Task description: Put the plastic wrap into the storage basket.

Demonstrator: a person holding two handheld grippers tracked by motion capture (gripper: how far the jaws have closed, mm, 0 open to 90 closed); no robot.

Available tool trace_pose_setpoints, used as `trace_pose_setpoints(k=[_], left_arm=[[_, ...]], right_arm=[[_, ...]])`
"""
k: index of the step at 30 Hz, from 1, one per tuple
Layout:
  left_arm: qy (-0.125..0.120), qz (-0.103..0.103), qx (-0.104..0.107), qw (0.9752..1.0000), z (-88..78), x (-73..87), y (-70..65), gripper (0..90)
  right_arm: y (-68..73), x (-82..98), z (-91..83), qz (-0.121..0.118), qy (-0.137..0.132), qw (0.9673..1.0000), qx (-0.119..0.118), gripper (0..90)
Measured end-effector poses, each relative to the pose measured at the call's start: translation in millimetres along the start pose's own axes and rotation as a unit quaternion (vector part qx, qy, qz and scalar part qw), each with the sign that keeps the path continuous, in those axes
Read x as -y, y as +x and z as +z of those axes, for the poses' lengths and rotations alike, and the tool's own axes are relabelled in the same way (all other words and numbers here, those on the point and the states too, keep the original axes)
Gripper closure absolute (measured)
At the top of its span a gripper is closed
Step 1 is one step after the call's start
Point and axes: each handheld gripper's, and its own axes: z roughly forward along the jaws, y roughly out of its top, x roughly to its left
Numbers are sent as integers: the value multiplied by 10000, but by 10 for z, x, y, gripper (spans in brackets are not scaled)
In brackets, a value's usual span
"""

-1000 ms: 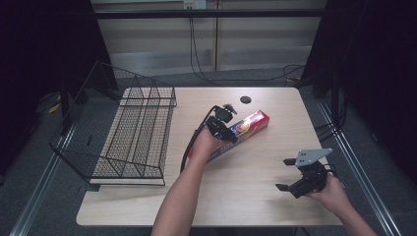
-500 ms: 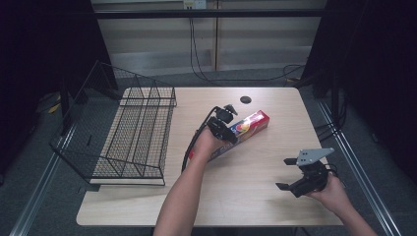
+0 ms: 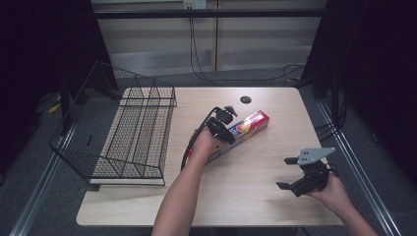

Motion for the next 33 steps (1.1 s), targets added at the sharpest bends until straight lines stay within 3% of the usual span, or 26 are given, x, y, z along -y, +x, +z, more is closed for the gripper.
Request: trace_pose_setpoints(k=[5, 11, 12, 14, 18, 22, 23, 27, 29, 32, 33], left_arm=[[225, 50, 114, 9997, -49, 35, -48, 415], [240, -12, 106, 9997, -61, 59, -75, 413], [300, 68, 120, 9995, -63, 46, -62, 412], [315, -137, 143, 9993, -53, 25, -59, 405], [462, -111, 134, 9988, -46, -24, -60, 405], [453, -198, 121, 9987, -27, -45, -72, 398], [473, -64, 93, 9988, -22, -59, -65, 399], [539, -130, 62, 9984, 16, -94, -83, 398], [601, -68, 41, 9982, 10, -108, -87, 414], [657, -89, 74, 9978, 2, -111, -92, 437], [674, -199, 94, 9975, 0, -108, -98, 445]], right_arm=[[1, 1, 0, -12, 12, 10000, 5, 84], [6, 0, 3, 26, -3, 10000, -12, 84], [6, 0, 6, 15, 3, 10000, -11, 84], [2, -1, 9, 10, -4, 10000, -34, 84], [0, -2, 20, 26, 17, 10000, -31, 84], [8, -1, 25, 17, 21, 10000, -50, 84], [9, -2, 24, 18, 20, 10000, -48, 84], [0, -2, 14, 19, -10, 10000, -45, 84], [-1, -1, 11, 4, -9, 10000, -46, 84], [-1, 0, 10, -8, -16, 10000, -55, 84], [0, 0, 10, -16, -11, 10000, -52, 84]])
